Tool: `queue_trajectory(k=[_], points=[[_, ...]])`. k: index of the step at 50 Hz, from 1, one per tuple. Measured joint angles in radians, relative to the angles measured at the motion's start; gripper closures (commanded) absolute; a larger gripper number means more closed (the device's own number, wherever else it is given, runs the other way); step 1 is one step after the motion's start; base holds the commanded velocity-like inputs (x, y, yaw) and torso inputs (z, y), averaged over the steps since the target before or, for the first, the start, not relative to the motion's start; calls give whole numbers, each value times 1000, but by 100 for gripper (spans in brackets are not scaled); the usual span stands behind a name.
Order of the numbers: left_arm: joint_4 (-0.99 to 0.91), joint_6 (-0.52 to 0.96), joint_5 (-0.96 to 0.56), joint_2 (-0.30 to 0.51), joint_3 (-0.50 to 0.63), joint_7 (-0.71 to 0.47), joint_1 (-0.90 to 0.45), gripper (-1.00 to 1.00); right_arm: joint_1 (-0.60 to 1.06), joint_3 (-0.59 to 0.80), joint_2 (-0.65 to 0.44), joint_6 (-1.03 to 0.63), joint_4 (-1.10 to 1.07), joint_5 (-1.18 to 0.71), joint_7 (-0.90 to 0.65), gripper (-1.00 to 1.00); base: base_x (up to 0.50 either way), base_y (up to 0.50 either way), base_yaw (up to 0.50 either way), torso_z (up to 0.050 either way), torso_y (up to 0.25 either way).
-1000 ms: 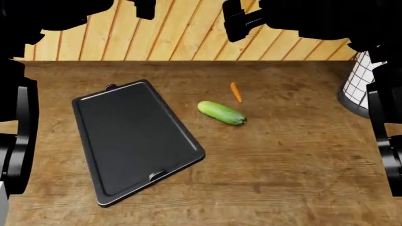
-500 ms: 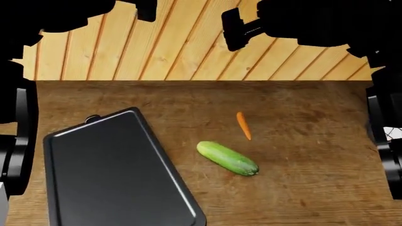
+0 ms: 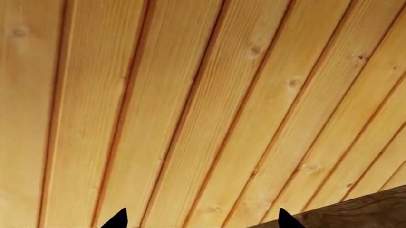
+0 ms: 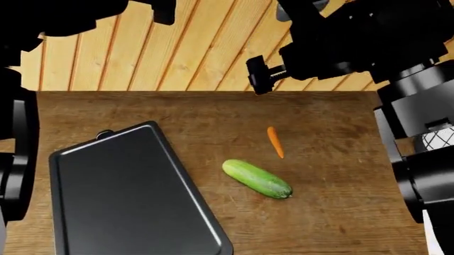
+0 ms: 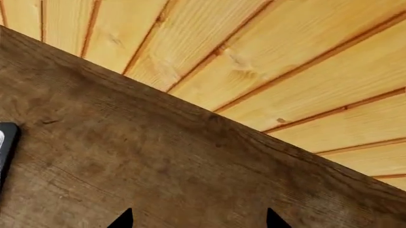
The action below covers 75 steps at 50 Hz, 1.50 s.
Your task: Place the two vegetables and bowl onto the tray for setting up a vegetable dip station.
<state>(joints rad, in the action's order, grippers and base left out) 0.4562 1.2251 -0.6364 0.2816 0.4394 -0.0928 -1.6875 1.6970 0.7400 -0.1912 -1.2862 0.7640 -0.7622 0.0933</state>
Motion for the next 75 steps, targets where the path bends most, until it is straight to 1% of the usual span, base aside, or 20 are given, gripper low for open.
queue_trajectory(k=[13, 20, 31, 44, 50, 67, 75], points=[[-2, 6, -4, 9, -1, -3, -6, -100, -30, -9, 22, -103, 29, -30, -44, -100, 0, 0, 0, 0, 0], [-7, 10, -8, 13, -3, -6, -5, -100, -31, -38, 33, -105, 80, -33, -80, -100, 0, 0, 0, 0, 0], [-16, 16, -14, 18, -6, -14, -2, -100, -56, -51, 27, -167, 71, -67, -99, -100, 0, 0, 0, 0, 0], [-18, 19, -18, 21, -6, -17, -4, -100, -72, -52, 22, -197, 60, -95, -114, -100, 0, 0, 0, 0, 0], [-20, 20, -21, 23, -6, -19, -3, -100, -79, -35, 27, -179, 84, -92, -101, -100, 0, 0, 0, 0, 0], [-23, 19, -26, 27, -4, -22, 1, -100, -99, 38, 70, -50, 252, -31, -21, -100, 0, 0, 0, 0, 0], [-29, 22, -30, 30, -7, -27, 4, -100, -133, 67, 84, -29, 273, -20, 8, -100, 0, 0, 0, 0, 0]])
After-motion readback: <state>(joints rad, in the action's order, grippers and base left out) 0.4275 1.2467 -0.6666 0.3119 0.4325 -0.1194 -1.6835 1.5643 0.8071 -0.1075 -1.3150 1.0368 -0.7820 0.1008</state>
